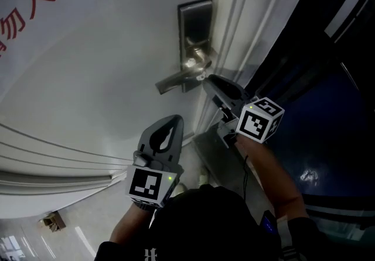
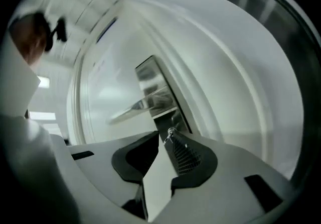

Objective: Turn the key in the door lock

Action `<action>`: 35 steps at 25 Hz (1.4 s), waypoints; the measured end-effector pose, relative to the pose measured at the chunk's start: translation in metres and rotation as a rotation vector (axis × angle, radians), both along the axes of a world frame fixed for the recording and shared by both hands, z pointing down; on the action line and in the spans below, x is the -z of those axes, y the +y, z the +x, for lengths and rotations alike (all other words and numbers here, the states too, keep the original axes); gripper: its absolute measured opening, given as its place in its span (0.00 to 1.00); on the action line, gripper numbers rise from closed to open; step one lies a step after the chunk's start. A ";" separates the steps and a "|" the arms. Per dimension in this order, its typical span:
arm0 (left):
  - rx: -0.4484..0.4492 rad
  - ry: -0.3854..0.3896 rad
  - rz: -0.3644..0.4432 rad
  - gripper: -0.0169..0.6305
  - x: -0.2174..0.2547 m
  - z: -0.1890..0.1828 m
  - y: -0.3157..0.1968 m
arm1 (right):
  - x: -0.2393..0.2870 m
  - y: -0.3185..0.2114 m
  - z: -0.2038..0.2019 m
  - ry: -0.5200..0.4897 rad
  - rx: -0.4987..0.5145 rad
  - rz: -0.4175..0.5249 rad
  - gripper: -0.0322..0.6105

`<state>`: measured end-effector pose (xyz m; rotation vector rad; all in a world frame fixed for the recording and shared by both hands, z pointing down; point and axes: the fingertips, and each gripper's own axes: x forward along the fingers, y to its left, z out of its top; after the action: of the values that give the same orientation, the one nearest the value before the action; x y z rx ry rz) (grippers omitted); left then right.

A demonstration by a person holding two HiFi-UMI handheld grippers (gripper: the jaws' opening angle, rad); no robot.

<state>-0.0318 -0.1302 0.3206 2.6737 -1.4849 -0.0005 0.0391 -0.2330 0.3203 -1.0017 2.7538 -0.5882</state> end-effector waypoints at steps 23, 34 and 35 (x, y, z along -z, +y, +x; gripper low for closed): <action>0.007 0.048 0.014 0.04 -0.001 -0.014 0.010 | -0.021 -0.014 -0.036 1.617 -0.264 1.245 0.16; -0.012 0.045 0.013 0.04 -0.001 -0.011 0.010 | -0.017 -0.016 -0.034 1.387 -0.287 0.984 0.11; -0.012 0.045 0.011 0.04 -0.001 -0.011 0.010 | -0.016 -0.016 -0.034 1.360 -0.287 0.958 0.11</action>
<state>-0.0433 -0.1203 0.3213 2.6724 -1.4607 -0.0687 0.0051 -0.2492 0.3363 -1.7251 2.8319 1.9091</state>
